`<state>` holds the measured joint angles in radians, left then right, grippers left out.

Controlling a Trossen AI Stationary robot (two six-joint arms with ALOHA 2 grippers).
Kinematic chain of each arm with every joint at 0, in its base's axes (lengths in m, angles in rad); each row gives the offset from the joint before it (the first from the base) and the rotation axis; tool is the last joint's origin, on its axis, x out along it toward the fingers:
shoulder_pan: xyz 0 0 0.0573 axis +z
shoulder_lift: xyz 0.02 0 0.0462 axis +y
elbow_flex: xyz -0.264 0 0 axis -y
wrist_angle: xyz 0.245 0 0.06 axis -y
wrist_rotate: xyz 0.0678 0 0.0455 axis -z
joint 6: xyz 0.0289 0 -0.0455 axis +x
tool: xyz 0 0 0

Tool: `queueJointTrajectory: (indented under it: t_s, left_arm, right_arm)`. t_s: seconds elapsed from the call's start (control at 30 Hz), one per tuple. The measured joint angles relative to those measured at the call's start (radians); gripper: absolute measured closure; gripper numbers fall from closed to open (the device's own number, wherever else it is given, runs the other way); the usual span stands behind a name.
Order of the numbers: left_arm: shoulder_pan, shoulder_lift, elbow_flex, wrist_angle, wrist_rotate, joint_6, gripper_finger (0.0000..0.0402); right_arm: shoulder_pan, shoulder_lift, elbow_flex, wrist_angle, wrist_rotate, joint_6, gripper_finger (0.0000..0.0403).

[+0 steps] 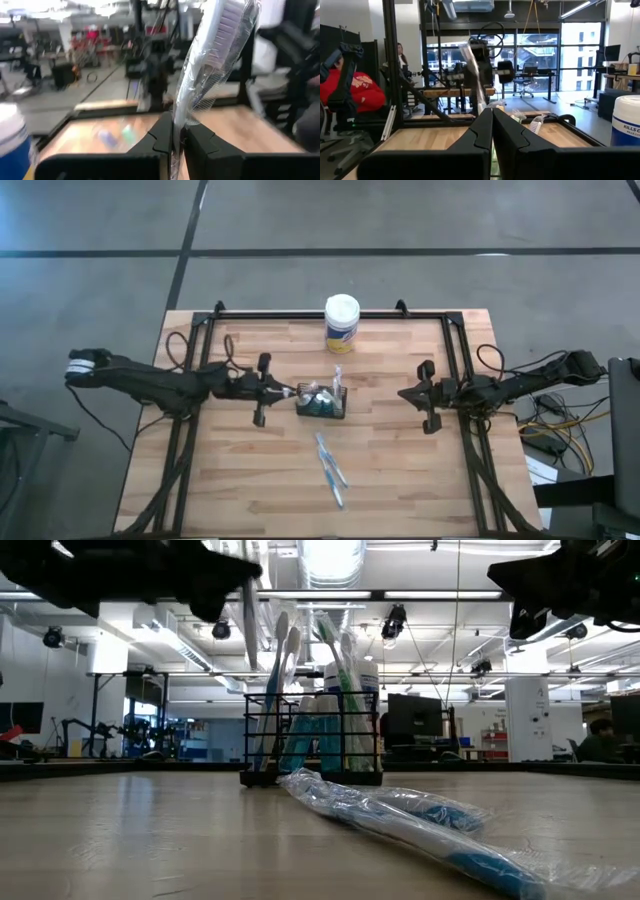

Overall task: Pick & Place toothbrushing station
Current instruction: Put the purple toothbrush into the wire organizer

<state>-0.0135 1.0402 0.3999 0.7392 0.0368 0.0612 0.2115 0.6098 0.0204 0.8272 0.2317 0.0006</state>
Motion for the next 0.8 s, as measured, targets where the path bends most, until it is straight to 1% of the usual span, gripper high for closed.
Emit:
queueJointTrajectory:
  t_s: [0.07, 0.2, 0.37, 0.67, 0.8]
  left_arm:
    - [0.022, 0.031, 0.003, 0.003, 0.005, 0.006, 0.0376]
    - [0.069, 0.064, 0.008, 0.073, 0.05, -0.004, 0.0376]
    - [0.118, 0.105, 0.007, 0.064, 0.08, -0.011, 0.0376]
    - [0.155, 0.206, 0.007, 0.086, 0.093, -0.011, 0.0376]
    - [0.158, 0.26, 0.007, 0.134, 0.097, -0.01, 0.0376]
  right_arm:
    - [0.0, 0.0, 0.0, 0.0, 0.0, 0.0, 0.0394]
    - [0.0, -0.001, 0.0, 0.0, 0.0, 0.004, 0.0394]
    - [0.0, 0.0, 0.0, -0.001, 0.0, 0.004, 0.0394]
    - [0.0, 0.0, 0.0, -0.006, 0.0, 0.004, 0.0394]
    - [0.0, 0.0, 0.0, -0.006, -0.001, 0.004, 0.0394]
